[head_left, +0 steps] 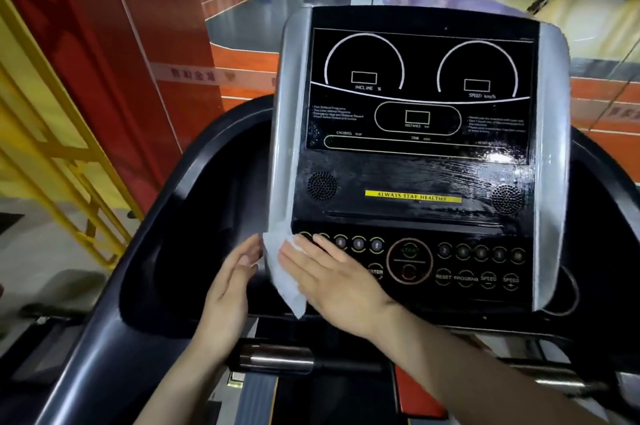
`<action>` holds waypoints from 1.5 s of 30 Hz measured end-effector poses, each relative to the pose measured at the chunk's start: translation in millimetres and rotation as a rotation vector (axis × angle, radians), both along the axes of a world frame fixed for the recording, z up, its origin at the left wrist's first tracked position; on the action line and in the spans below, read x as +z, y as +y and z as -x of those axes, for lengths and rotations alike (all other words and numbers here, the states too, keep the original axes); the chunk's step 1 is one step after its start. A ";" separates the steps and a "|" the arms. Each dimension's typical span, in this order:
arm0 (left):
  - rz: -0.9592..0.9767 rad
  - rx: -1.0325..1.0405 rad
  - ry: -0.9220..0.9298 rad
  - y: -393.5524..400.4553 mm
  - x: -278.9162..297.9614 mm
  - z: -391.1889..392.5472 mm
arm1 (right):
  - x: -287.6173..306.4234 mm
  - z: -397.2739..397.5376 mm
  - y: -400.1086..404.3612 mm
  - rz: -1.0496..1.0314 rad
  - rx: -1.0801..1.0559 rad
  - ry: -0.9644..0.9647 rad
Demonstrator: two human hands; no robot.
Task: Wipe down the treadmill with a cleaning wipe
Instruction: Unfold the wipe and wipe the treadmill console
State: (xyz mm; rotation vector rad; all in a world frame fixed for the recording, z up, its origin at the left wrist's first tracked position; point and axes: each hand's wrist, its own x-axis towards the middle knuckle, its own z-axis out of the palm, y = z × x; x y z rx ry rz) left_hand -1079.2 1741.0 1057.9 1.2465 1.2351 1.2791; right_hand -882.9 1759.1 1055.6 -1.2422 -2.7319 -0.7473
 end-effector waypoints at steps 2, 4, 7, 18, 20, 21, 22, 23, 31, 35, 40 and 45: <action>-0.019 -0.008 -0.028 -2.5 1.3 4.5 | -3.1 11.0 -3.1 0.022 -0.046 -0.007; 0.016 -0.016 -0.073 -4.5 0.6 8.2 | -6.0 2.7 -7.0 -0.002 0.017 -0.137; 0.124 -0.021 -0.097 18.5 -13.6 16.7 | -1.2 -4.0 4.1 -0.046 0.158 -0.292; 0.077 -0.011 -0.171 33.3 -0.3 9.7 | 126.8 51.0 117.7 -0.155 -0.173 0.053; 0.077 -0.006 -0.229 39.8 0.3 8.8 | 92.6 49.5 91.8 -0.088 0.090 -0.161; 0.094 0.010 -0.278 42.8 0.9 8.3 | 78.1 47.2 75.7 -0.021 0.192 -0.260; 0.114 0.048 -0.298 47.1 0.5 9.1 | 69.2 43.1 66.2 0.040 0.260 -0.339; 0.124 0.090 -0.295 50.5 -0.2 10.0 | 68.4 40.6 66.7 0.063 0.306 -0.396; 0.091 0.160 -0.266 64.7 -0.3 25.5 | 214.7 49.6 202.5 -0.124 -0.014 -0.140; 0.069 0.187 -0.291 69.2 1.7 35.7 | 234.8 61.6 226.1 -0.190 -0.248 -0.041; 0.031 0.138 -0.317 65.6 9.0 41.9 | 161.3 89.2 144.9 -0.106 -0.238 -0.192; 0.041 0.128 -0.320 62.8 4.4 48.5 | 41.0 80.0 46.7 0.236 -0.022 -0.343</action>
